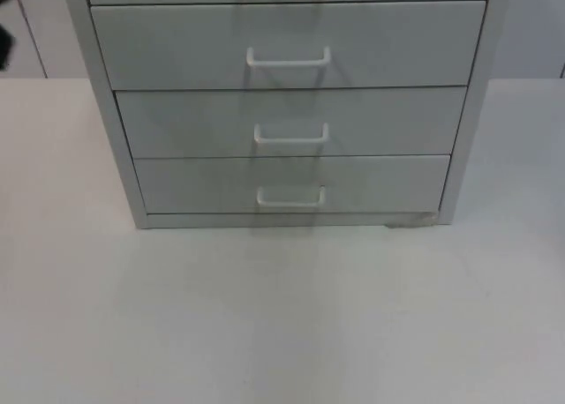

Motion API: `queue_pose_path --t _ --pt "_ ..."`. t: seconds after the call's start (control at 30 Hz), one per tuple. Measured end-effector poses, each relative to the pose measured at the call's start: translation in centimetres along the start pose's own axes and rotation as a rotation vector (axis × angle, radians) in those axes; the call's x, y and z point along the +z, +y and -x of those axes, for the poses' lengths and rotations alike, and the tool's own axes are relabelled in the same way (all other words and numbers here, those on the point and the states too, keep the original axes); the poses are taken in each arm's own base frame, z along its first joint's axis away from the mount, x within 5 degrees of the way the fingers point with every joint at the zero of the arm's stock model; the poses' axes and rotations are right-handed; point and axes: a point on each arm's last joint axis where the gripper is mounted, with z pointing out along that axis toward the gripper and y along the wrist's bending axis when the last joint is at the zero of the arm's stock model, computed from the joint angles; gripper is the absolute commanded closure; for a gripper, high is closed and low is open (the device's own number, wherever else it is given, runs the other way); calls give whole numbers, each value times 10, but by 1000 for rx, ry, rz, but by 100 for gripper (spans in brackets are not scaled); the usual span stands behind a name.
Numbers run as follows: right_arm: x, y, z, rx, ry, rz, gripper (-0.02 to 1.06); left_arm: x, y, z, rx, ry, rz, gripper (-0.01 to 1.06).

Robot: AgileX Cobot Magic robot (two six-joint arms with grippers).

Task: Open the drawer with the left hand, place the block into the drawer with the right hand, then close the drawer with the left hand.

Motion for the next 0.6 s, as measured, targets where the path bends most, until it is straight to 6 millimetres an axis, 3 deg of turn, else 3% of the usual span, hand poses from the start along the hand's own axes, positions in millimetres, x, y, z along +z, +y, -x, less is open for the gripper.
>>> queue_pose_path --t 0.27,0.6 --pt "0 3 0 -5 0 29 26 -42 52 -20 -227 -110 155 105" --pt "-8 14 0 -55 -42 153 26 -81 46 -31 -240 -228 171 105"
